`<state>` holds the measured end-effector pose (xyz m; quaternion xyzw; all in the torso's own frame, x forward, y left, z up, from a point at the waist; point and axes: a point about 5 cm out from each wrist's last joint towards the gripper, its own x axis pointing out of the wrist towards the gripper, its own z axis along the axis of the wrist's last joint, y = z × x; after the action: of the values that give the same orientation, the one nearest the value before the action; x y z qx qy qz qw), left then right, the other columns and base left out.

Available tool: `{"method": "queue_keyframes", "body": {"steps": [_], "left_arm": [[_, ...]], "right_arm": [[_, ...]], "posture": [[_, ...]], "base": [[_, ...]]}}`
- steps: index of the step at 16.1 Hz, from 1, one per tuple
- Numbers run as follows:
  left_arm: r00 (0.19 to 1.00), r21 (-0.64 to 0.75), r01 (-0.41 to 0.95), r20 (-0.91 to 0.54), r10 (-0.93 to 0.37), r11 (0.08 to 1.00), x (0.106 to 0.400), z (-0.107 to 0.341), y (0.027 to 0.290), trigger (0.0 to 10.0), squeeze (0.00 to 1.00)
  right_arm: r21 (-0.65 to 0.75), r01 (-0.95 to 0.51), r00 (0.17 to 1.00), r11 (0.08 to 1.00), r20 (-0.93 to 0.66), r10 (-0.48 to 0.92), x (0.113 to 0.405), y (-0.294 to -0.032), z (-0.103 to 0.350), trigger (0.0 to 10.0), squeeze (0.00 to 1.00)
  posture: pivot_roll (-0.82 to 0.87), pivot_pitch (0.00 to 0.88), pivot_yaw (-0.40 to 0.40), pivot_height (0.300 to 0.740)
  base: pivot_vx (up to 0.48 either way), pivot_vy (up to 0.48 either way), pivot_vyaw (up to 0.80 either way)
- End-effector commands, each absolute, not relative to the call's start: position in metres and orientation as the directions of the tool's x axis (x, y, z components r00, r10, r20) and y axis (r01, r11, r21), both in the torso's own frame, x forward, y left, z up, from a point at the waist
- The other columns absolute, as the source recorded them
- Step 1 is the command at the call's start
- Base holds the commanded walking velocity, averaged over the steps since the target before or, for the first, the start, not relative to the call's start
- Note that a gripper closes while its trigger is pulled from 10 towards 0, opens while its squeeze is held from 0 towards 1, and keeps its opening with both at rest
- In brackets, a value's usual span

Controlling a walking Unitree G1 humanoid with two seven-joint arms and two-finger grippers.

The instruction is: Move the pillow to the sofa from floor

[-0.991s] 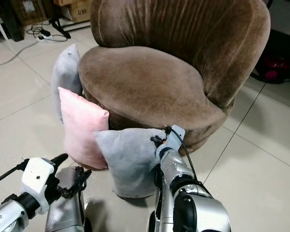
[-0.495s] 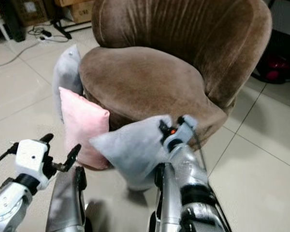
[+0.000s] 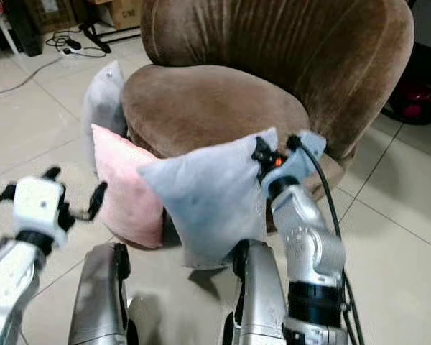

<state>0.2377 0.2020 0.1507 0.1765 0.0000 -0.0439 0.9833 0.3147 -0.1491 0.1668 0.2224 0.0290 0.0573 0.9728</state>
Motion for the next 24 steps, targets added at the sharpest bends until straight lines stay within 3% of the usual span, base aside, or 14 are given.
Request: {"method": "queue_keyframes", "body": {"steps": [1,5,8,24], "left_arm": [[0.996,0.374,0.088,-0.007,-0.093,0.923,0.240,0.151,0.200,10.0,0.00],[0.994,0.379,0.078,0.038,-0.100,0.922,0.253,0.162,0.196,10.0,0.00],[0.993,0.383,0.087,0.038,-0.110,0.919,0.255,0.160,0.194,10.0,0.00],[0.990,0.355,0.085,0.072,-0.118,0.931,0.266,0.162,0.186,10.0,0.00]], "right_arm": [[0.363,-0.146,0.974,0.920,0.215,0.070,0.314,-0.154,0.218,10.0,0.00],[0.359,-0.188,0.974,0.914,0.189,0.126,0.315,-0.138,0.221,10.0,0.00],[0.241,-0.145,0.977,0.960,0.186,0.101,0.316,-0.135,0.216,10.0,0.00],[0.327,-0.174,0.969,0.929,0.225,0.102,0.319,-0.140,0.223,10.0,0.00]], "posture": [[0.00,0.000,-0.043,0.436],[0.03,0.000,-0.045,0.476],[0.02,0.000,-0.029,0.506],[0.00,0.000,-0.044,0.678]], "base": [[0.000,0.000,0.00],[0.000,0.000,0.00],[0.000,0.000,0.00],[0.000,0.000,0.00]]}}
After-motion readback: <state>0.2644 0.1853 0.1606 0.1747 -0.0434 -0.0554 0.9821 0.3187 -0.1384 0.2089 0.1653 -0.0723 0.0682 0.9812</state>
